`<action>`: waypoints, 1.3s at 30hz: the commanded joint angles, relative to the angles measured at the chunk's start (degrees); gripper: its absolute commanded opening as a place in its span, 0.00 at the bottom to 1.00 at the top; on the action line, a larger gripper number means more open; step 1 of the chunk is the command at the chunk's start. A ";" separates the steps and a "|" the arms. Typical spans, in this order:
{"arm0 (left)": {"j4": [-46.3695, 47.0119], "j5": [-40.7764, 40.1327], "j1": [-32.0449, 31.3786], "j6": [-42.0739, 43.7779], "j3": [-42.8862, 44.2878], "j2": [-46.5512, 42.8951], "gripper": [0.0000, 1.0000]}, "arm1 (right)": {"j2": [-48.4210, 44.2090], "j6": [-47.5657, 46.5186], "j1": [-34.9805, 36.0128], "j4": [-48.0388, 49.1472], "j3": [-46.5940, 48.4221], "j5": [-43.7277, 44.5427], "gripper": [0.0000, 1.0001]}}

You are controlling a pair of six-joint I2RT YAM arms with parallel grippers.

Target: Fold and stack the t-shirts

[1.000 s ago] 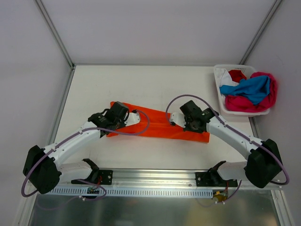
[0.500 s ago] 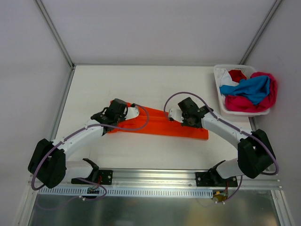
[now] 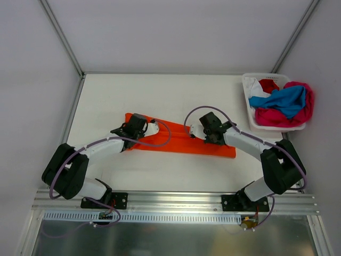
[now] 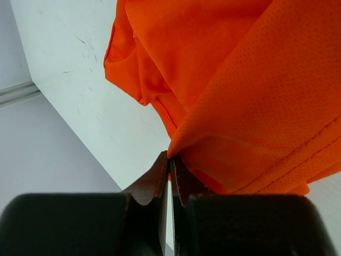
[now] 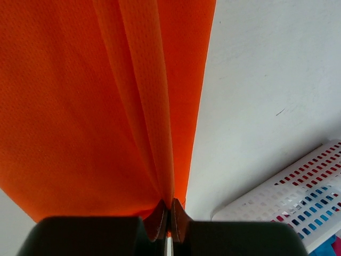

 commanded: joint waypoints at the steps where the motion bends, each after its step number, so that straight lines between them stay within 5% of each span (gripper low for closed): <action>1: 4.36 -1.96 1.10 1.26 -0.26 1.68 0.00 | 1.56 -1.00 -0.60 2.61 -0.38 2.93 0.00; 10: 10.60 -3.02 1.63 2.58 -0.26 5.81 0.00 | 6.57 -1.79 -1.04 6.83 0.50 3.20 0.00; 11: 10.95 -3.11 1.71 2.67 -0.26 6.25 0.00 | 6.92 -1.70 -1.04 7.00 0.76 3.28 0.03; 12: 11.39 -3.11 1.71 2.67 -0.44 6.34 0.00 | 7.62 -1.70 -1.13 7.44 0.94 3.20 0.20; 15: 12.71 -3.46 1.98 3.10 -0.70 6.34 0.35 | 8.33 -1.53 -1.13 8.41 1.11 2.93 0.56; 17: 14.63 -3.98 2.07 3.63 -1.05 6.17 0.67 | 8.33 -1.62 -1.21 9.02 1.03 3.11 0.64; 20: 17.10 -5.30 2.50 5.13 -1.84 5.99 0.90 | 8.07 -1.53 -1.48 9.38 1.29 3.11 0.71; 29: 21.92 -8.73 3.65 8.72 -0.96 5.81 0.95 | 7.28 -1.62 -2.01 9.47 2.08 3.81 0.73; 34: 40.95 -11.80 5.57 15.91 -3.68 7.92 0.95 | 6.93 -1.79 -2.53 11.22 1.99 4.78 0.73; 39: 46.21 -9.98 7.69 17.53 -3.60 11.62 0.95 | 6.40 -1.79 -2.80 11.40 1.82 5.30 0.73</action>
